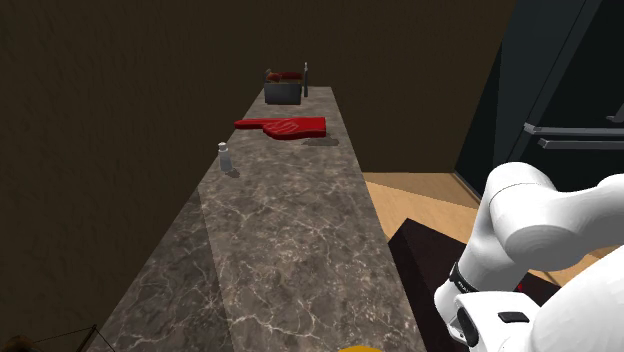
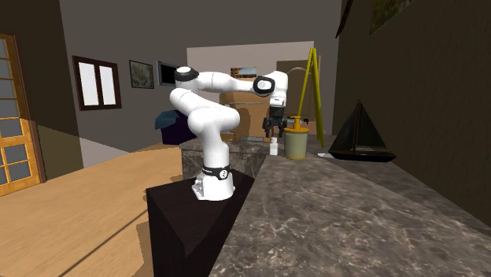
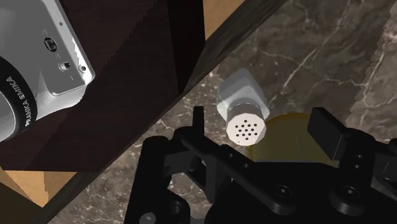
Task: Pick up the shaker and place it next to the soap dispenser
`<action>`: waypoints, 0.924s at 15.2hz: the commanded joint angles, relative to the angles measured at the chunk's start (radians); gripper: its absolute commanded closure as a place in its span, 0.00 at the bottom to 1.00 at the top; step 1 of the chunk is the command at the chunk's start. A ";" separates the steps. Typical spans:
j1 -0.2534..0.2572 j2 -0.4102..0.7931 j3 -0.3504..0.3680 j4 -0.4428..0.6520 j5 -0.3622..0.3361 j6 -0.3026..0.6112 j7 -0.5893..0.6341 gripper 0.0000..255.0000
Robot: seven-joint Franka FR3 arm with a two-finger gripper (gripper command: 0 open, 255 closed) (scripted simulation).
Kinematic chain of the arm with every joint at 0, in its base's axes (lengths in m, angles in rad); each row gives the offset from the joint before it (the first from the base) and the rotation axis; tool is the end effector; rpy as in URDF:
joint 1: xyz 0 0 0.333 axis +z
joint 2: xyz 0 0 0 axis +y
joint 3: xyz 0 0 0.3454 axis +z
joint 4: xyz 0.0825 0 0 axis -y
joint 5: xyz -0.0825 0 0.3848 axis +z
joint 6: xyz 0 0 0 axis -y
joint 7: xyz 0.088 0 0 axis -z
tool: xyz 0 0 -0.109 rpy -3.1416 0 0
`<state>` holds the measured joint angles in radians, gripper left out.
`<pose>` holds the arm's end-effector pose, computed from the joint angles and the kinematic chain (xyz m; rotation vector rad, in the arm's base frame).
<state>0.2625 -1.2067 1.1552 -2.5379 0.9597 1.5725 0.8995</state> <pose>-0.0442 0.3735 0.3838 3.0339 -0.1307 0.0041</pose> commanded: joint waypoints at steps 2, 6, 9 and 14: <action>0.000 0.000 0.000 0.000 0.000 0.000 0.000 0.00; -0.022 0.020 -0.097 0.090 -0.088 -0.082 0.015 0.00; -0.022 0.020 -0.097 0.090 -0.088 -0.082 0.015 0.00; -0.022 0.020 -0.097 0.090 -0.088 -0.082 0.015 0.00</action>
